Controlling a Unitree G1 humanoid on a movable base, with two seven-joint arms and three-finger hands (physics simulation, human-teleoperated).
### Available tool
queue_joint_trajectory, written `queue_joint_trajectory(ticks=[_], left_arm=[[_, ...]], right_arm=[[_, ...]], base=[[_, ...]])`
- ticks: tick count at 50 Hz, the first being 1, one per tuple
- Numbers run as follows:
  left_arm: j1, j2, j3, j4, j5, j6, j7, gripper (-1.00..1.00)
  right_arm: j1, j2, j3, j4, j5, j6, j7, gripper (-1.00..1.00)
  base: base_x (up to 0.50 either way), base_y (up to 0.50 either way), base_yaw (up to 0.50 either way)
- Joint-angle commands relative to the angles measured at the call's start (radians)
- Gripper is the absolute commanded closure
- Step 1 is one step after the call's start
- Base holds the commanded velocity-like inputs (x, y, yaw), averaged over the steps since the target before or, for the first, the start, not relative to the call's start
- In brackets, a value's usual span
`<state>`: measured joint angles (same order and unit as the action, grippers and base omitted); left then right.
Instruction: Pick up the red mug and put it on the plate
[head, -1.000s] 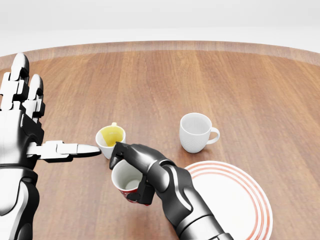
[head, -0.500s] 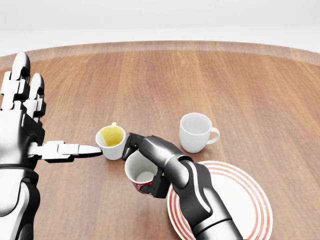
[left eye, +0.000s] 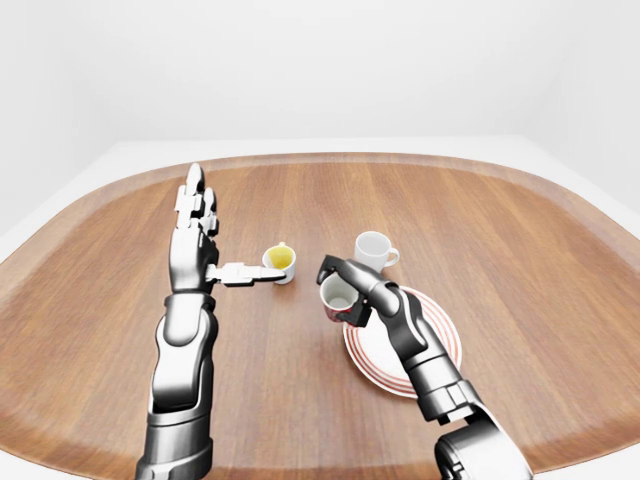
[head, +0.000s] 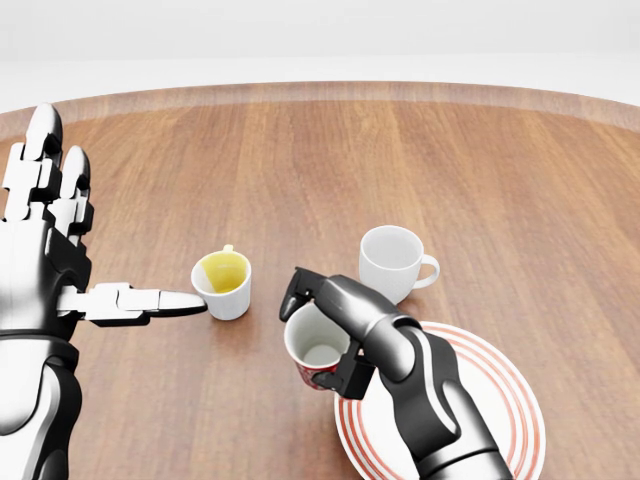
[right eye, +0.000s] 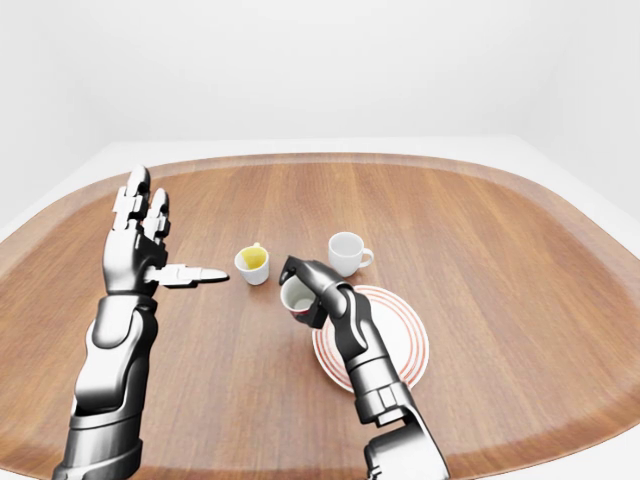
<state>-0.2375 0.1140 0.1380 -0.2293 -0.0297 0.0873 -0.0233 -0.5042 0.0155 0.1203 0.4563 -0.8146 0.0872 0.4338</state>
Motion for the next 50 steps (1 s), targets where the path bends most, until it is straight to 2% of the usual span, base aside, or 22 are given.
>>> queue_joint_trajectory(ticks=[1,23,50], left_arm=[[0.002,-0.002,-0.002,-0.002,0.003,0.000,-0.001,-1.00],[-0.005,-0.007,-0.012,-0.011,0.011,0.000,0.002,-1.00],[0.004,-0.017,-0.024,-0.008,0.027,0.000,0.002,-1.00]], right_arm=[[0.033,-0.034,-0.025,-0.038,0.047,0.000,-0.047,1.00],[0.118,-0.110,-0.081,-0.114,0.072,0.000,-0.028,1.00],[0.166,-0.199,-0.157,-0.035,0.161,0.000,-0.088,1.00]], base=[[0.00,0.00,0.00],[0.00,0.00,0.00],[0.00,0.00,0.00]])
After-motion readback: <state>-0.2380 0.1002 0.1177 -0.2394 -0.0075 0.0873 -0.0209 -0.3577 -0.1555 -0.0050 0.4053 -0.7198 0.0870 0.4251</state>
